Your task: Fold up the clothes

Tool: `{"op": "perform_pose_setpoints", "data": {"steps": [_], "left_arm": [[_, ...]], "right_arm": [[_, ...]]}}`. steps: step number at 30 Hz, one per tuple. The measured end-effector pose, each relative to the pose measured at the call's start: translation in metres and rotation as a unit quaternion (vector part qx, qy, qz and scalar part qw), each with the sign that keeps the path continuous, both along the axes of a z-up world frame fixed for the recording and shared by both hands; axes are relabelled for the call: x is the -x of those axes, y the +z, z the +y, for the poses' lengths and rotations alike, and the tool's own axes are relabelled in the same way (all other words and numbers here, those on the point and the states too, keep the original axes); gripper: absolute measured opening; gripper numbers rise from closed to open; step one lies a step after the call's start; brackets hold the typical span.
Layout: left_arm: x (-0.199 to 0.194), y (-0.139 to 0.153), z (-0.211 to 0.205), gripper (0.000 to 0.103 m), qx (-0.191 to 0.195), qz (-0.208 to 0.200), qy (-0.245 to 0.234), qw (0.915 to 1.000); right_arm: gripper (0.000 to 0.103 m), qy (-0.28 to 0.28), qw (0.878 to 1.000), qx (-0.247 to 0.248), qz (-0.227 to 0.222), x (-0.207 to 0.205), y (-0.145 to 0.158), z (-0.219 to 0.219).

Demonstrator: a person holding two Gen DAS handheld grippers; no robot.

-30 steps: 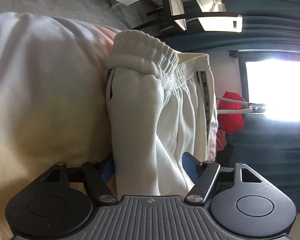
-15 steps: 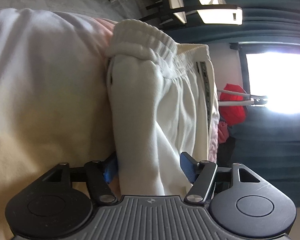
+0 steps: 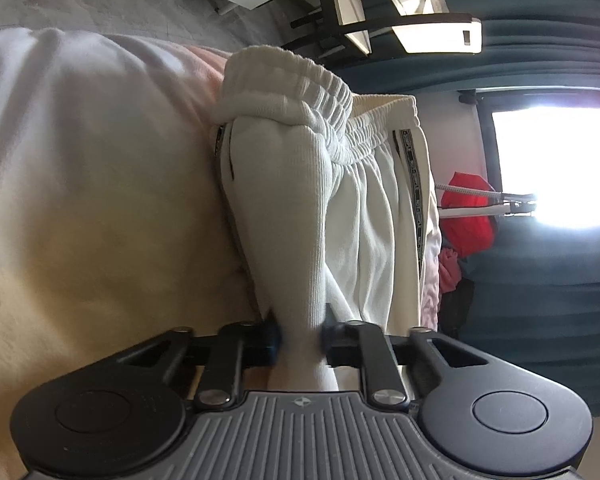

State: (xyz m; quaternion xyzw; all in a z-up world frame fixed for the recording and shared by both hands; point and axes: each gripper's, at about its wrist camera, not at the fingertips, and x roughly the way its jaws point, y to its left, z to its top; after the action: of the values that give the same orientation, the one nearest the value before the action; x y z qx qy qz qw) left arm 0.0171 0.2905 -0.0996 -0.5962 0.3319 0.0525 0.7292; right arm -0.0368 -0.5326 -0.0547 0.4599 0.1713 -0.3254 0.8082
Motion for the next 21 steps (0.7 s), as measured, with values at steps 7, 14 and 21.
{"op": "perform_pose_setpoints", "data": {"steps": [7, 14, 21], "left_arm": [[0.010, 0.025, -0.004, 0.008, -0.051, -0.058, 0.010, 0.9969], [-0.007, 0.055, -0.004, 0.008, -0.059, -0.123, -0.005, 0.9906], [-0.125, 0.107, -0.022, 0.008, -0.113, -0.150, -0.043, 0.9813]], "right_arm": [[0.006, -0.016, 1.000, -0.002, -0.017, 0.011, 0.004, 0.002], [0.006, -0.002, 0.996, 0.090, -0.012, -0.021, 0.045, 0.016], [0.006, 0.007, 0.992, 0.122, -0.013, -0.125, 0.083, -0.007]]}}
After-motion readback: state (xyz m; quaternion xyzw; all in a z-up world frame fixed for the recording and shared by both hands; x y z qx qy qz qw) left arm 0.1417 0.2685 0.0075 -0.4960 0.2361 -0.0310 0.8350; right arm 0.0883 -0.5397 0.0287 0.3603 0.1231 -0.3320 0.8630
